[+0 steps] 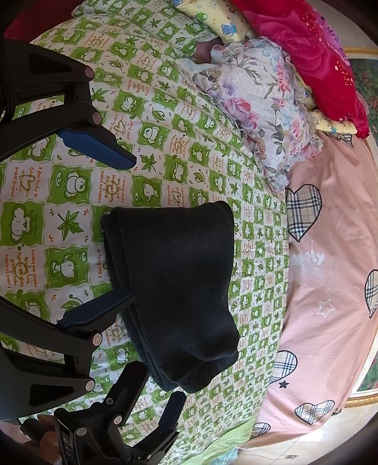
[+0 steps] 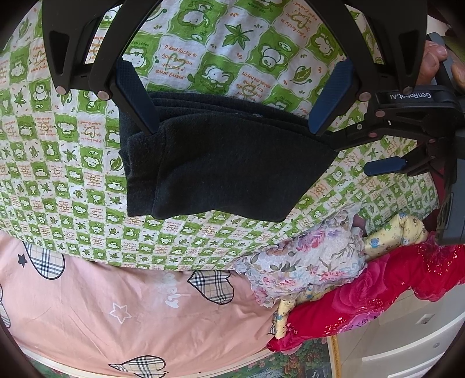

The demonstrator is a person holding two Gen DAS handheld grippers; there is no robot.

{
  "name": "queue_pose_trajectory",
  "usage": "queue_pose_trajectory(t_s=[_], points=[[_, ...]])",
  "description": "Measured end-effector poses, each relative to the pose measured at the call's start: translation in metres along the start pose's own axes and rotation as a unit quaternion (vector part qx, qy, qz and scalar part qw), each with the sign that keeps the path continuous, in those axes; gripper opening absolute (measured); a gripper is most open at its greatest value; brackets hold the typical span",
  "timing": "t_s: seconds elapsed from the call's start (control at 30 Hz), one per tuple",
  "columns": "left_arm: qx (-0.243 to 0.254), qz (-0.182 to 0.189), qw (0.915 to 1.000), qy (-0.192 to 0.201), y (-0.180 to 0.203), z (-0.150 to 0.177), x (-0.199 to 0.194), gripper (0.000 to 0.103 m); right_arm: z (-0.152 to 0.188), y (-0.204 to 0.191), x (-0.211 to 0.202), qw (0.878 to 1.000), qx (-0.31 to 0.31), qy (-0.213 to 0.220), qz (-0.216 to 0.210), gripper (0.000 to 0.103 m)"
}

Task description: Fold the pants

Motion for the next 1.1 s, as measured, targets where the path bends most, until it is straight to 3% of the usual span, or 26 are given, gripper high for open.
queue_pose_trajectory(t_s=[0.57,1.1], points=[[-0.014,-0.007,0.9998,-0.012,-0.002,-0.014,0.008,0.085,-0.012,0.011,-0.002,1.000,0.003,0.008,0.007,0.102],[-0.021,-0.006,0.9996,-0.021,0.003,-0.027,0.019,0.085,-0.019,0.026,0.012,1.000,0.007,-0.011,0.011,0.102]])
Point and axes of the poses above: each gripper's, at about its wrist camera, not at the fingertips, and x roughly the way its jaws point, y to its right, z to its underside, the point moved 6 cm from there along x, roughly the way its jaws point, and after that the axes turned 8 degrees about z, right-handed, at the moved point
